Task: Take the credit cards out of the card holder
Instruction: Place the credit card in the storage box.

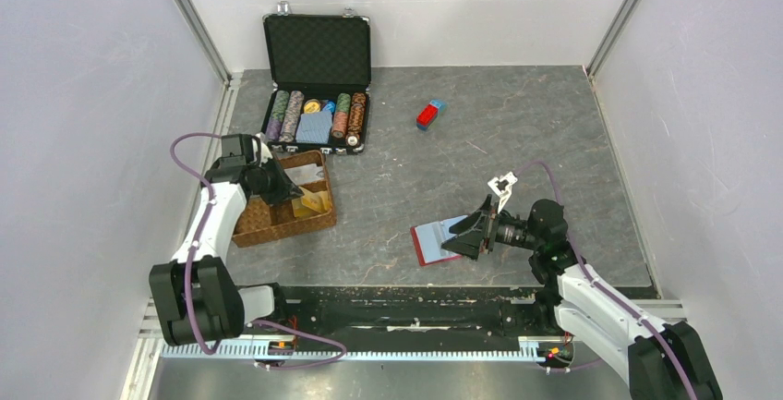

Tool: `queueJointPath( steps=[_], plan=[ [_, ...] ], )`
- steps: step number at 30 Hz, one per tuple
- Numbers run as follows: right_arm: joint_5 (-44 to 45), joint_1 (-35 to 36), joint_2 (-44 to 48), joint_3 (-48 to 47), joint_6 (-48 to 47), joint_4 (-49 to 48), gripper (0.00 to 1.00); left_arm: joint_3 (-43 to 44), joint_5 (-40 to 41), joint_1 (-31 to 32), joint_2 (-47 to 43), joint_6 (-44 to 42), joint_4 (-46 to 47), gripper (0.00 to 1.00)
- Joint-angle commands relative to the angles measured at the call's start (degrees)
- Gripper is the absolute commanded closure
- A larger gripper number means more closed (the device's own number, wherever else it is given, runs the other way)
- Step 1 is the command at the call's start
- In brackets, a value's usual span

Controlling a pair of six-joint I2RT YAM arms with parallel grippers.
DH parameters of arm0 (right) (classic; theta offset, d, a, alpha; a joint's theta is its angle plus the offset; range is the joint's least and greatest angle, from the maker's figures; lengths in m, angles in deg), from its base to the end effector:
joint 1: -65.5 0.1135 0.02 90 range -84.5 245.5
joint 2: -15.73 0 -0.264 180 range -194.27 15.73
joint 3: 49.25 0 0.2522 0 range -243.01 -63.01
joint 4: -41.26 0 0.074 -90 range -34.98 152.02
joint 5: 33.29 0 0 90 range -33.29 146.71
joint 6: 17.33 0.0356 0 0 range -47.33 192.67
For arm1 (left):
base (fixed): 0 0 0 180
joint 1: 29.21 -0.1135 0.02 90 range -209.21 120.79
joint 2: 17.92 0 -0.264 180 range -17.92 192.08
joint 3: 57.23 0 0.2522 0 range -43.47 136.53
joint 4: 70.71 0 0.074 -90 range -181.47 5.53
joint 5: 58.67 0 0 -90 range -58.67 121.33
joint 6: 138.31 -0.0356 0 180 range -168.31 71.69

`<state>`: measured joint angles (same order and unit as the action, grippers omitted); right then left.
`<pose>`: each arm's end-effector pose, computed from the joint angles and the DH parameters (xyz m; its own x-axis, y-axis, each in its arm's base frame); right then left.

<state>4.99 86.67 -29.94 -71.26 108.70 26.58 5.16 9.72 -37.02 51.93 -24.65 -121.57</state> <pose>0.1404 0.0843 0.1861 -0.6746 0.1295 -0.7267 -0.6800 0.2739 0.6801 0.2350 0.0190 0.2375 -0.7984 -0.4861 -0.3553 -0.2785 0.8213 -0.4978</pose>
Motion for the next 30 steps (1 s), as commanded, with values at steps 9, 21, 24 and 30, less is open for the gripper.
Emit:
queueJointPath(
  steps=[9,21,24,30],
  plan=[
    [0.48,0.18,0.11,0.53,2.29,-6.18,0.02,0.36,-1.86,-0.27,3.94,-0.39,6.40,0.98],
    [1.25,0.18,0.41,1.08,2.54,-6.04,0.02,-0.46,-1.72,-0.28,6.09,0.16,7.31,0.98],
    [1.32,0.19,0.32,1.13,2.47,-5.91,0.02,-0.46,-0.79,-0.27,6.85,0.07,7.27,0.94],
    [1.15,0.15,0.36,0.96,2.39,-5.23,0.02,-0.15,0.18,-0.25,8.24,-0.20,6.08,0.87]
  ],
)
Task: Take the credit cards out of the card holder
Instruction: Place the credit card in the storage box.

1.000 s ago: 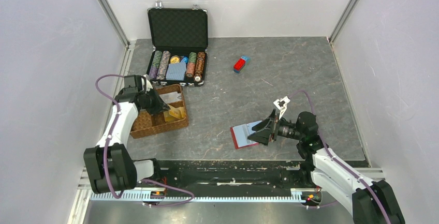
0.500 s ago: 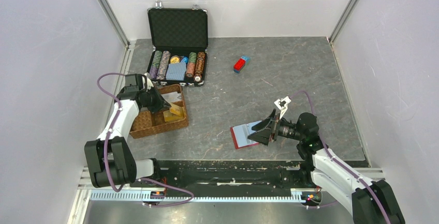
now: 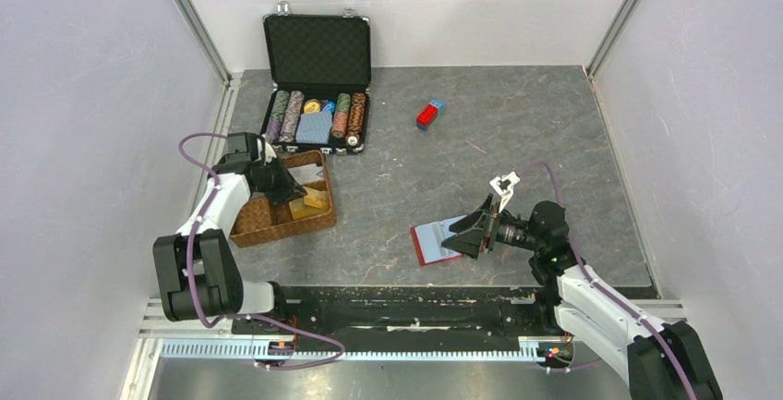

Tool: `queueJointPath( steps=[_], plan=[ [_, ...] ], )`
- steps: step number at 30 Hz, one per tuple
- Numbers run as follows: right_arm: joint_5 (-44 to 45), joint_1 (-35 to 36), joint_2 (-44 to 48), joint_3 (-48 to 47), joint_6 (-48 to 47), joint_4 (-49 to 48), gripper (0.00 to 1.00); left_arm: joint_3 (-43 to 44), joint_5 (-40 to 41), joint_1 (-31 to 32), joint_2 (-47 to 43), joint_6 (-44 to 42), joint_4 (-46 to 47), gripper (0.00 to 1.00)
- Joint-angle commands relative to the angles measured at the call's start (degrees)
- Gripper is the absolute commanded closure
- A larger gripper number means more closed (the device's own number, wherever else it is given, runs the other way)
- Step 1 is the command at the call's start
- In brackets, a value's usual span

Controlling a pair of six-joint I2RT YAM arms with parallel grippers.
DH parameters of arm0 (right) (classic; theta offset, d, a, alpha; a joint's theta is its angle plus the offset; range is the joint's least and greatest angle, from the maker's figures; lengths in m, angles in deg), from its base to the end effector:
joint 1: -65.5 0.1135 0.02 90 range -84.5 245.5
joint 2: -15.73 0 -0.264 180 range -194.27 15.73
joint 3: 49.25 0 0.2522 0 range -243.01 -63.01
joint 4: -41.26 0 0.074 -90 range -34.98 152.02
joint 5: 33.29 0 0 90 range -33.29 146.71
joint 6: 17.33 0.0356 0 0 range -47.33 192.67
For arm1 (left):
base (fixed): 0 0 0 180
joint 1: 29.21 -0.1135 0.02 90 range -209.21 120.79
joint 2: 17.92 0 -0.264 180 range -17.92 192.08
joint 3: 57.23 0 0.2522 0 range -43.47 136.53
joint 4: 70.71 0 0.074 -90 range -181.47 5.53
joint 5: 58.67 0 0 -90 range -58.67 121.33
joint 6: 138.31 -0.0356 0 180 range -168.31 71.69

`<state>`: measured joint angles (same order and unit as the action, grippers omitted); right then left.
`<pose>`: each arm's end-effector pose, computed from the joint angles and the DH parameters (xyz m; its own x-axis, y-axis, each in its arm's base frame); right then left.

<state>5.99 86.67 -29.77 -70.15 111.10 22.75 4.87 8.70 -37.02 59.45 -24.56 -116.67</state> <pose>0.1395 0.0836 0.1866 -0.6657 0.1642 -0.7279 -0.6799 0.2686 0.6824 0.2565 0.0214 0.2110 -0.8183 -0.4875 -0.3047 -0.2966 0.8121 -0.5026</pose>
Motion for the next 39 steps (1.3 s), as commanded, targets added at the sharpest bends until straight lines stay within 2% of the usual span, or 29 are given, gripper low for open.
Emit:
queueJointPath(
  steps=[1,6,13,18,25,35,37,39],
  plan=[
    [0.09,0.18,0.38,-0.36,-0.47,-0.58,0.02,0.18,1.27,-0.27,0.86,-0.28,1.09,0.86],
    [0.95,0.23,1.53,-1.09,-2.64,3.11,0.02,0.27,0.99,-0.27,1.95,0.24,1.33,0.79],
    [1.21,0.16,0.82,-1.23,-2.50,3.10,0.02,0.19,1.76,-0.27,2.11,0.71,1.10,0.71],
    [1.24,0.19,0.68,-1.39,-2.24,2.92,0.02,0.22,3.81,-0.27,1.30,0.95,0.36,0.70],
    [1.45,0.23,0.76,-1.26,-1.96,2.85,0.02,0.77,7.21,-0.27,2.24,0.43,-1.86,0.74],
    [1.65,0.23,0.50,-1.33,-1.77,2.90,0.02,1.32,7.28,-0.27,2.31,0.74,-1.72,0.68],
    [2.25,0.19,0.31,-1.35,-2.84,3.89,0.02,1.49,7.03,-0.27,2.25,0.85,-1.63,0.67],
    [4.36,0.22,-0.31,-2.83,-6.22,8.94,0.02,1.67,6.99,-0.27,1.58,0.98,-1.63,0.67]
  ],
)
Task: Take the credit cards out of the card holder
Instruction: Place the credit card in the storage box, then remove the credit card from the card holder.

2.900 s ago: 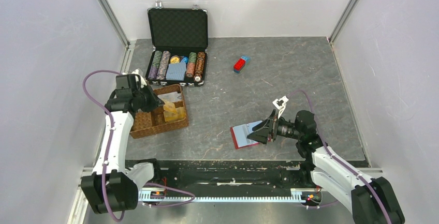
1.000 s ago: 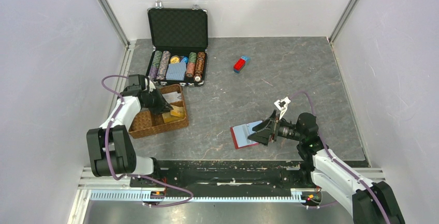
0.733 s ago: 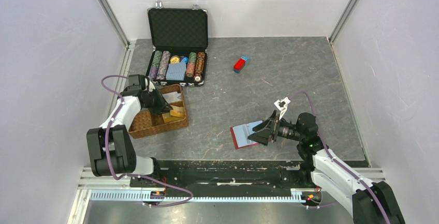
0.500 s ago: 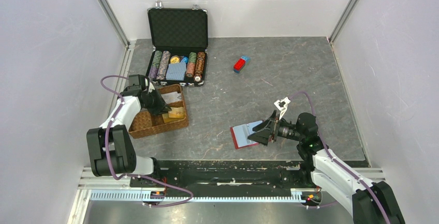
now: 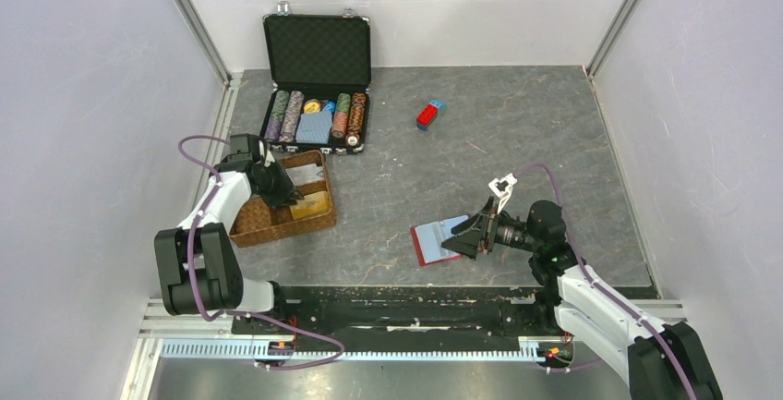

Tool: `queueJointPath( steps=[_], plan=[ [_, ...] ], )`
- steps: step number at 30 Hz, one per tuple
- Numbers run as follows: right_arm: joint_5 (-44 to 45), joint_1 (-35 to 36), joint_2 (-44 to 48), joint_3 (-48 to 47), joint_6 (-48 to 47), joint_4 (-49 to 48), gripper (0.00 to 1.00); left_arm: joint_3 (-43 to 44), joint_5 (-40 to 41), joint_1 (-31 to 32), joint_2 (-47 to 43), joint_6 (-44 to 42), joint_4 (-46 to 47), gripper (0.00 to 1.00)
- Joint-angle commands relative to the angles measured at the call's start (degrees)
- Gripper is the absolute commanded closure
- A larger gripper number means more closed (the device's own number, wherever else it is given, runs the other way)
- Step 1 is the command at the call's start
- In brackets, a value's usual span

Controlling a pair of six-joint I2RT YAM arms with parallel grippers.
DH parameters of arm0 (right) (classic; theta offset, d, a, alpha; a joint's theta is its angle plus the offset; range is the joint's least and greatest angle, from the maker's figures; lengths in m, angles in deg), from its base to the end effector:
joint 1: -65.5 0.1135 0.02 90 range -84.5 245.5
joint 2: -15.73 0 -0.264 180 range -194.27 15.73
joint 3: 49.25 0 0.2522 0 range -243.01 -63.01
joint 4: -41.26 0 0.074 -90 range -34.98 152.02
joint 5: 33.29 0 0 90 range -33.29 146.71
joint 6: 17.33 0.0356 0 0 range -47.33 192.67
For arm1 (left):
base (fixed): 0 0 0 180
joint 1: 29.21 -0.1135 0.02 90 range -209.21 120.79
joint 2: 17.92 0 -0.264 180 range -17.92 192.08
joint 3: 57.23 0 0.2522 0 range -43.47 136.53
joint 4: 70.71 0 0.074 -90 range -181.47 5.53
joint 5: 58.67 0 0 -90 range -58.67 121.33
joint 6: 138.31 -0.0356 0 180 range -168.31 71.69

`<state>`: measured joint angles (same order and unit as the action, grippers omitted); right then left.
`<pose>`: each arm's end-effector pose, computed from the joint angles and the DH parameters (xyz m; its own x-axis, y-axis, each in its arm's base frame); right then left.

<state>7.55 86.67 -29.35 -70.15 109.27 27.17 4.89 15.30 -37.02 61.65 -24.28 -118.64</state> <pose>0.1389 0.0827 0.1801 -0.6861 0.1524 -0.7114 -0.6498 0.3113 0.6934 0.2568 0.0253 0.1991 -0.8158 -0.5069 -0.2783 -0.3820 0.8336 -0.3989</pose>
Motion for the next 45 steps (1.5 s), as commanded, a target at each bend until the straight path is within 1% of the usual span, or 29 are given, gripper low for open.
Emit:
queueJointPath(
  steps=[1,3,5,10,13,17,20,23,24,26,28,32,36,38,42,45],
  plan=[
    [4.49,0.19,-0.96,-4.29,-6.61,9.51,0.02,1.73,0.27,-0.32,-1.27,0.87,0.34,0.66],
    [8.35,0.19,-1.78,-6.71,-10.58,16.18,0.02,1.90,0.07,-0.27,-3.00,1.12,0.36,0.65],
    [10.78,0.19,-2.08,-8.35,-11.91,19.84,0.02,2.30,-0.33,-0.14,-5.58,1.21,0.45,0.63],
    [15.95,0.90,-1.94,-9.19,-11.83,22.77,0.07,2.20,-3.83,0.33,-13.39,2.84,2.61,0.58],
    [19.88,2.81,-1.96,-9.04,-10.96,23.66,0.10,2.03,-6.54,0.69,-17.25,3.54,2.80,0.51],
    [27.74,8.07,-3.21,-11.33,-11.51,27.57,0.14,1.67,-10.65,1.42,-20.12,3.09,1.99,0.38],
    [36.44,13.61,-4.88,-14.11,-11.10,31.00,0.17,0.68,-12.45,3.20,-21.85,1.76,1.18,0.33],
    [43.42,18.58,-7.58,-16.45,-10.18,32.19,0.19,-0.94,-12.74,6.63,-24.14,1.39,0.95,0.28],
    [45.53,20.05,-8.73,-17.36,-10.00,32.93,0.19,-1.77,-12.84,8.07,-24.98,1.68,1.23,0.25],
    [49.57,22.71,-11.97,-19.65,-9.62,34.94,0.18,-3.43,-13.68,11.56,-26.25,2.09,1.85,0.16],
    [53.30,25.46,-15.08,-22.03,-9.25,36.31,0.18,-4.73,-14.25,14.44,-27.38,2.06,2.01,0.01],
    [57.98,30.29,-19.94,-25.93,-8.53,36.98,0.16,-7.40,-14.79,18.05,-30.72,1.07,3.64,0.00],
    [61.97,33.81,-24.69,-29.24,-7.68,38.29,0.14,-8.14,-15.56,18.18,-34.07,0.49,5.04,0.00],
    [64.13,36.04,-27.37,-31.14,-7.04,39.50,0.14,-8.39,-14.40,18.18,-35.35,0.15,5.57,0.00],
    [69.25,39.65,-31.93,-33.98,-6.17,43.01,0.14,-8.17,-14.65,18.10,-35.46,-0.35,5.43,0.00],
    [70.28,40.76,-33.66,-34.25,-5.59,43.38,0.16,-8.45,-14.77,18.10,-35.52,-0.24,5.52,0.00]
  ],
)
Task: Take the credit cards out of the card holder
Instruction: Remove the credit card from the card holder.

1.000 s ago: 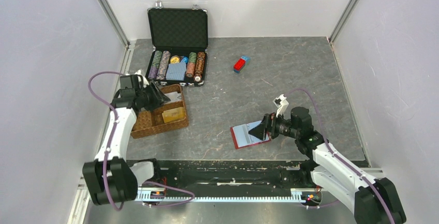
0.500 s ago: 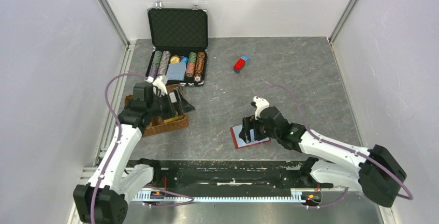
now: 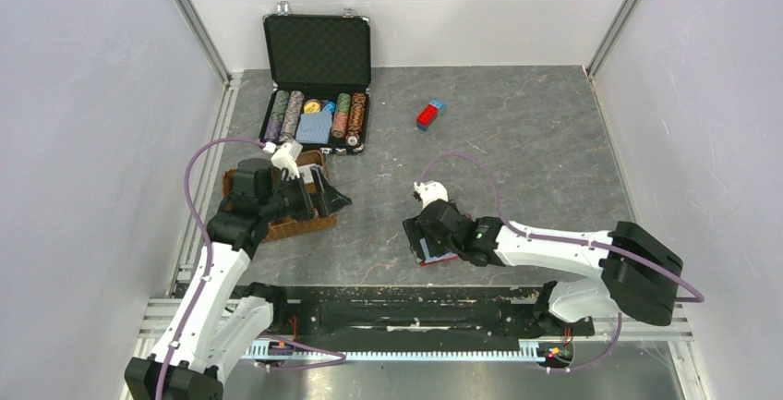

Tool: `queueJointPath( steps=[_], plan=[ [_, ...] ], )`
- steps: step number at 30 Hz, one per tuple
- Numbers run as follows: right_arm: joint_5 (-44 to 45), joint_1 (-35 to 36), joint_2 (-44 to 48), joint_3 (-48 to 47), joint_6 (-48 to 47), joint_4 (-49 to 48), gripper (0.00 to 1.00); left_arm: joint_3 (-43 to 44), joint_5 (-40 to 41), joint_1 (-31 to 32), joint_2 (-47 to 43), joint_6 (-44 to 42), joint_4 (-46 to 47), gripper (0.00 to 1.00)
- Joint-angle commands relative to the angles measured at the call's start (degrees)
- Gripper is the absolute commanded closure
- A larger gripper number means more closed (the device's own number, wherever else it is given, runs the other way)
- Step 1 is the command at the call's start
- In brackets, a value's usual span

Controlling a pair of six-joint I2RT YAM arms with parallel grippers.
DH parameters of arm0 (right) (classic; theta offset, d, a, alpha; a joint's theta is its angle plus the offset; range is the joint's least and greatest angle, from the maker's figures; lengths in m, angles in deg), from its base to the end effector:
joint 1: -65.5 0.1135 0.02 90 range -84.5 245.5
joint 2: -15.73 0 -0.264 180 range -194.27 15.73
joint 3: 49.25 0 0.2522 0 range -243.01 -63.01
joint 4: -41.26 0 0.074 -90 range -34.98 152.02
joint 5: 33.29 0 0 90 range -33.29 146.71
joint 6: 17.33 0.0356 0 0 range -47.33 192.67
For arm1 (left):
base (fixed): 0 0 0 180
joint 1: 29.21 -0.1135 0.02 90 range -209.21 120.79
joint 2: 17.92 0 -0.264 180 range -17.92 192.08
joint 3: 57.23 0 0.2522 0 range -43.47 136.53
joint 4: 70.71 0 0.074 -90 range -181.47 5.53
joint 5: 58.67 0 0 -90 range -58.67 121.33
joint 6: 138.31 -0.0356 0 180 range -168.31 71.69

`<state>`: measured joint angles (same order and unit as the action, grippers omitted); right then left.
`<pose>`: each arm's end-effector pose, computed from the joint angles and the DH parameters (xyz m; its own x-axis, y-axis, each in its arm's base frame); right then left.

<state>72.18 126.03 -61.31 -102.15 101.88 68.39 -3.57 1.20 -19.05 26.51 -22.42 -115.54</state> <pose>0.1355 0.2206 0.1831 -0.7044 -0.2905 -0.6476 -0.4734 0.8721 0.1237 0.1599 -0.0468 0.2778 -0.7575 -0.2479 -0.6039 0.2485 0.7459 -0.6179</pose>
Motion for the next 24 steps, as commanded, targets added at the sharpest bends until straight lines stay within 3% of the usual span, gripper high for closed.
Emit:
queueJointPath(
  steps=[1,19,24],
  plan=[
    [5.87,1.66,-2.12,-2.34,1.94,2.15,0.17,0.07,-0.76,0.13,-0.28,-2.09,2.37,0.00],
    [6.72,3.00,-6.75,-2.65,0.45,0.79,0.25,0.30,0.94,0.13,-0.57,-1.92,1.30,0.00],
    [5.86,3.01,-6.75,-2.70,1.10,0.58,0.38,0.52,1.36,0.13,-0.63,-2.04,0.79,0.00]
  ],
)
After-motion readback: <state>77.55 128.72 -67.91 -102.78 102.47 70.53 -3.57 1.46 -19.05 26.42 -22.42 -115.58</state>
